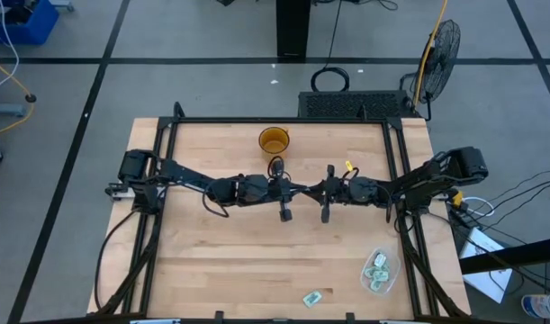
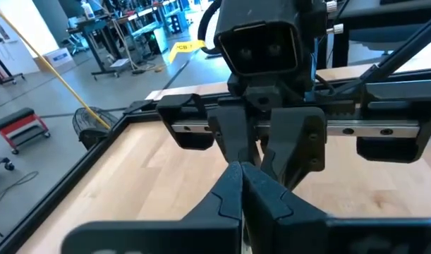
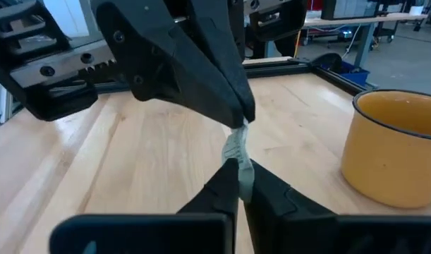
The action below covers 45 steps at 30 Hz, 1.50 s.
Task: Pick and place Stevia / Truvia into bins
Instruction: Put the stevia packet into the transparent bin
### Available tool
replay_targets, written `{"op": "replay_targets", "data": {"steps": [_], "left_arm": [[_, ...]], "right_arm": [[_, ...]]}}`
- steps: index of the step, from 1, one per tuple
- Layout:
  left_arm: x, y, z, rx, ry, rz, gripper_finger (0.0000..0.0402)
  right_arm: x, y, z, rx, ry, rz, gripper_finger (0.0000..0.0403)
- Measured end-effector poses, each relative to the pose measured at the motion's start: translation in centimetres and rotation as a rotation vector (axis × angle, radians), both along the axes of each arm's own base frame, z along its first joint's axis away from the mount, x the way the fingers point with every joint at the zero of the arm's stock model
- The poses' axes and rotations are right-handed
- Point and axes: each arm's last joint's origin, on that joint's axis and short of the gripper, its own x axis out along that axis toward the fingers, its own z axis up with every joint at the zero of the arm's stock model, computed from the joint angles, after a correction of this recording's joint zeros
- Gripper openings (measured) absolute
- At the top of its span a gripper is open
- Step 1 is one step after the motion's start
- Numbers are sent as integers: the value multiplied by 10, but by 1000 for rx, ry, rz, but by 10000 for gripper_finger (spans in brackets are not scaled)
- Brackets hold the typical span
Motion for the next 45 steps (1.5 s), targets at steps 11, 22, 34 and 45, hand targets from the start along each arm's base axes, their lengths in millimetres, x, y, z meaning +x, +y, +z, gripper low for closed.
{"op": "replay_targets", "data": {"steps": [11, 22, 34, 45], "left_arm": [[0, 0, -1, -46, -3, 10, 92], [-1, 0, -5, -52, 41, 13, 115], [-2, 2, -9, -50, 86, 19, 115], [-4, 3, -14, -43, 141, 29, 115]], "right_arm": [[-1, 0, -6, -44, 67, 6, 2], [-33, 17, -3, 126, 365, 465, 1], [-98, 82, 5, 987, 989, 585, 1], [-138, 124, -3, 1005, 1152, 345, 5]]}}
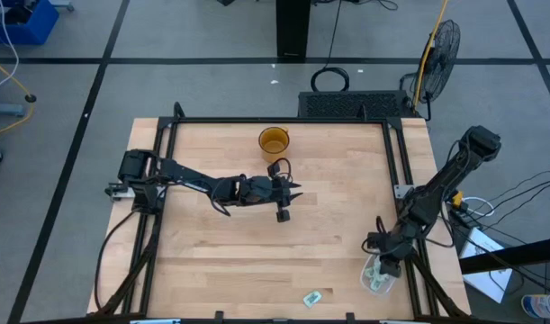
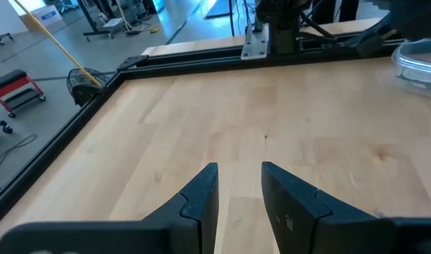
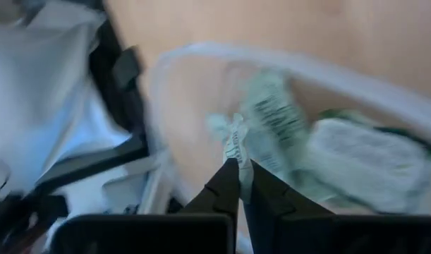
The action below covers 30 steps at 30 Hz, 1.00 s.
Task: Pick and place Stevia / Truvia into bins
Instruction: Put the stevia packet into the transparent bin
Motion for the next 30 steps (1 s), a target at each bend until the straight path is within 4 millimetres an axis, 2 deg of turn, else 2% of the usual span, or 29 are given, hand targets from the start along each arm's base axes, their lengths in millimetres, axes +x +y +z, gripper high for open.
{"op": "replay_targets", "data": {"steps": [7, 14, 19, 25, 30], "left_arm": [[1, 11, 3, 3, -33, 26, 115], [2, 26, 5, 2, -56, 64, 115], [1, 33, 5, 6, -54, 82, 115], [1, 41, 5, 4, -54, 94, 115], [1, 40, 5, -3, -53, 70, 115]], "right_arm": [[-4, -5, -6, -87, 58, -44, 46], [-2, -2, -3, -27, 45, -41, 75], [-3, -1, 0, 9, 52, -18, 77], [-3, -3, 5, -3, -53, 16, 74], [-1, -6, 15, -26, -257, 75, 75]]}}
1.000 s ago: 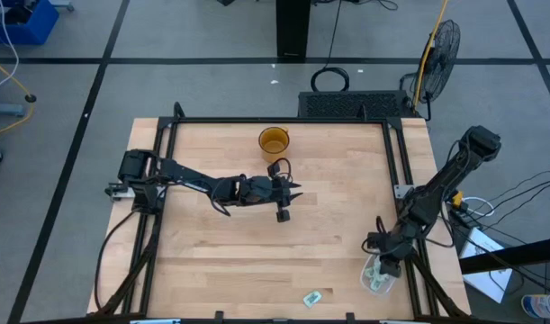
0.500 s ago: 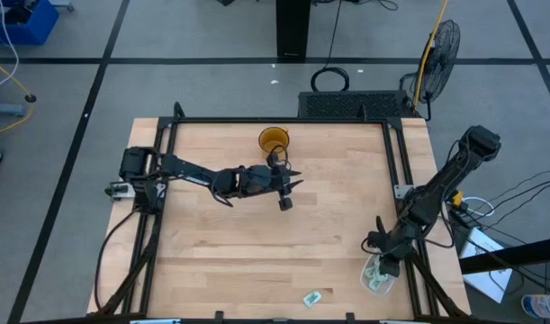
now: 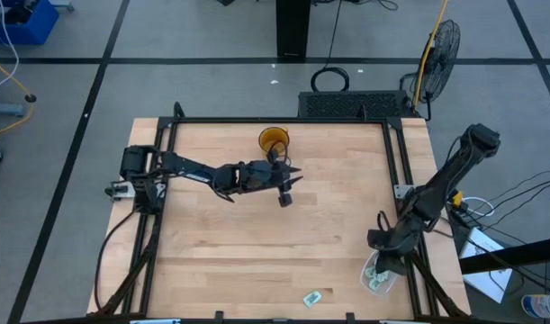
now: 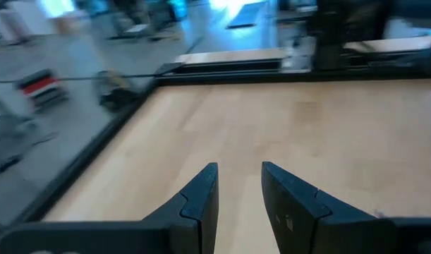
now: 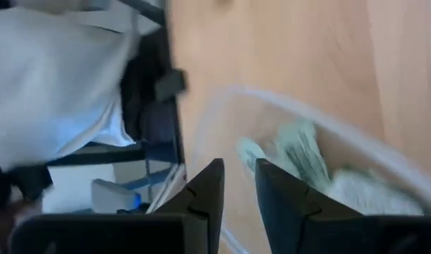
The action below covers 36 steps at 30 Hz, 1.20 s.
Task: Pick and place Stevia / Truvia into bins
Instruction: Put the stevia packet into the transparent bin
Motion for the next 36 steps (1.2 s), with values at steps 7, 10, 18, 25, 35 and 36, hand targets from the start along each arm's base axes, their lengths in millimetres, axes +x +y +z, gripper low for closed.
{"op": "replay_targets", "data": {"steps": [7, 10, 18, 25, 35, 36], "left_arm": [[0, -22, -1, -149, 5, -529, 115], [-3, -41, -3, -266, 34, -749, 115], [-8, -109, -31, -313, 181, -771, 115], [6, -148, -44, -425, 112, -769, 115], [60, -204, -50, -390, 263, -816, 116], [64, -205, -50, -401, 266, -807, 116]], "right_arm": [[9, -17, 17, -417, -595, -51, 75], [14, -24, 21, -656, -746, -119, 75], [29, -33, 25, -844, -832, -154, 75], [39, -38, 22, -886, -812, -166, 75], [61, -32, 16, -776, -914, 56, 76], [63, -31, 15, -749, -918, 77, 76]]}}
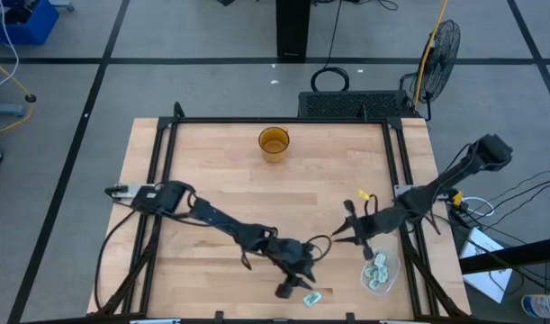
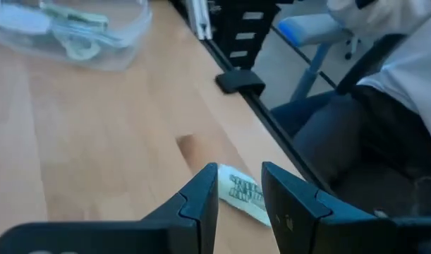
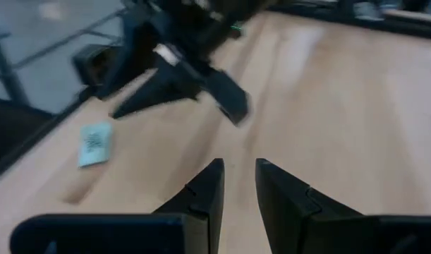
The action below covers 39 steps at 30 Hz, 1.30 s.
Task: Pick and place Stevia / Truvia into bins
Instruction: Put the stevia packet into the transparent bin
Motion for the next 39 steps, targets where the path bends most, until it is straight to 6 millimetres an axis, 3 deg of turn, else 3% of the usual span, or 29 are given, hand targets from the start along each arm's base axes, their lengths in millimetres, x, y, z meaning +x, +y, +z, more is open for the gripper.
{"op": "replay_targets", "data": {"steps": [7, 18, 27, 39], "left_arm": [[14, -7, -2, -29, -21, 14, 124], [13, -23, -18, -47, -54, 16, 198], [12, -26, -43, -3, -10, 85, 176], [11, -31, -63, -24, 17, 92, 164]], "right_arm": [[6, 3, -11, 3, 57, 50, 76], [12, 5, -6, -104, -64, 90, 75], [13, 6, -3, -142, -109, 112, 75], [13, 6, -3, -141, -111, 112, 75]]}}
